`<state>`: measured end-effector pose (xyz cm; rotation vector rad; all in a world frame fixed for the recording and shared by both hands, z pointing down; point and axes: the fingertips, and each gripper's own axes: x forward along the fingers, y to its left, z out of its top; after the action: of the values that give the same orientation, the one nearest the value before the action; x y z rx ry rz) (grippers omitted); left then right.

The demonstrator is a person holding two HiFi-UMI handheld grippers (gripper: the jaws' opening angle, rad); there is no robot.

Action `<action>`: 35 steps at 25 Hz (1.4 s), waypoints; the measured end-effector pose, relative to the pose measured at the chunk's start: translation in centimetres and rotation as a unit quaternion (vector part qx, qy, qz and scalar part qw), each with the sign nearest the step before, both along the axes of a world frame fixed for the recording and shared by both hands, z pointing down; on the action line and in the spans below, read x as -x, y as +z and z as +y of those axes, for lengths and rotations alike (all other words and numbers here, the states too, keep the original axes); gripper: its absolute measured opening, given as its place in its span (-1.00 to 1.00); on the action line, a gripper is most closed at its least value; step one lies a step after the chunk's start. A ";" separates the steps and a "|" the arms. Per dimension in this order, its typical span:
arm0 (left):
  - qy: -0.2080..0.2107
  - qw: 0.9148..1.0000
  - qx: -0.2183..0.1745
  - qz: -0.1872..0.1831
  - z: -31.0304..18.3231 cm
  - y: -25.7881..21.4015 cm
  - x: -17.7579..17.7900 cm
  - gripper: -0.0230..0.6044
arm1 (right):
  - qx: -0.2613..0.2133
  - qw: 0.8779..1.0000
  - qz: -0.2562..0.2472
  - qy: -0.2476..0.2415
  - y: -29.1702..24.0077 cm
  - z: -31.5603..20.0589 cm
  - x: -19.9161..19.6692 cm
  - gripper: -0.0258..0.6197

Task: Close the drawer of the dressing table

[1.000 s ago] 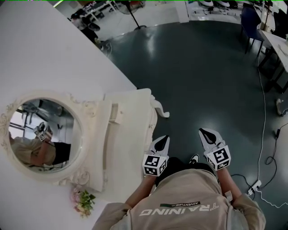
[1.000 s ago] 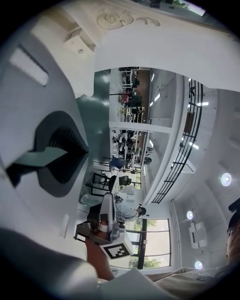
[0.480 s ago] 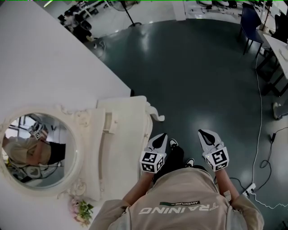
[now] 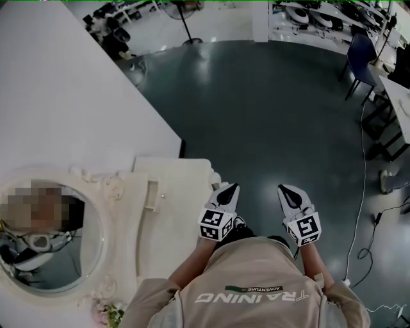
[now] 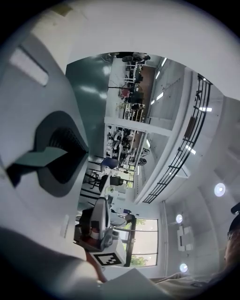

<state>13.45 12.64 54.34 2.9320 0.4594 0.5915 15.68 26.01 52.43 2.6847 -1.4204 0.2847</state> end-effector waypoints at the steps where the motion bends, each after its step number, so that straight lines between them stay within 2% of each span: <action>1: -0.005 1.000 0.005 0.003 -0.9 0.0 -0.8 -0.87 | 0.003 1.000 0.002 0.002 0.1 -0.7 -0.6 -0.92; 6: -0.029 0.999 0.001 0.023 -4.9 -0.7 -3.0 -0.87 | 0.003 1.000 -0.013 -0.023 0.6 -5.2 -2.0 -0.92; 10: -0.066 0.998 -0.002 0.011 -8.7 -0.2 -2.4 -0.87 | 0.007 0.998 -0.015 -0.067 0.4 -9.4 -3.0 -0.91; 13: -0.105 0.994 -0.006 -0.002 -11.7 0.3 -1.8 -0.87 | 0.019 0.994 0.003 -0.112 -0.2 -12.9 -3.7 -0.92; 16: -0.165 0.986 -0.001 -0.012 -14.7 0.6 -0.4 -0.87 | 0.029 0.985 0.006 -0.171 0.2 -16.3 -3.7 -0.91; 19: -0.227 0.974 -0.001 -0.019 -17.6 0.8 0.5 -0.87 | 0.030 0.973 -0.002 -0.227 0.7 -19.6 -4.1 -0.91; 23: -0.307 0.951 0.001 -0.024 -20.7 0.4 1.0 -0.87 | 0.030 0.952 0.020 -0.304 0.0 -24.1 -5.4 -0.92; 29: -0.385 0.922 -0.023 -0.027 -25.0 -1.2 0.9 -0.87 | 0.009 0.923 0.029 -0.383 -1.2 -29.6 -7.5 -0.91; 33: -0.440 0.897 -0.027 -0.012 -26.9 -2.2 0.4 -0.87 | -0.001 0.907 0.028 -0.420 -1.6 -32.4 -8.6 -0.91; 35: -0.470 0.882 -0.026 -0.008 -27.3 -2.4 0.5 -0.87 | -0.001 0.894 0.026 -0.448 -1.7 -33.6 -8.7 -0.91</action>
<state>12.93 -14.66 51.90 2.7041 -0.9544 0.4582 24.41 -7.59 50.77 1.7206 -2.3975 0.1173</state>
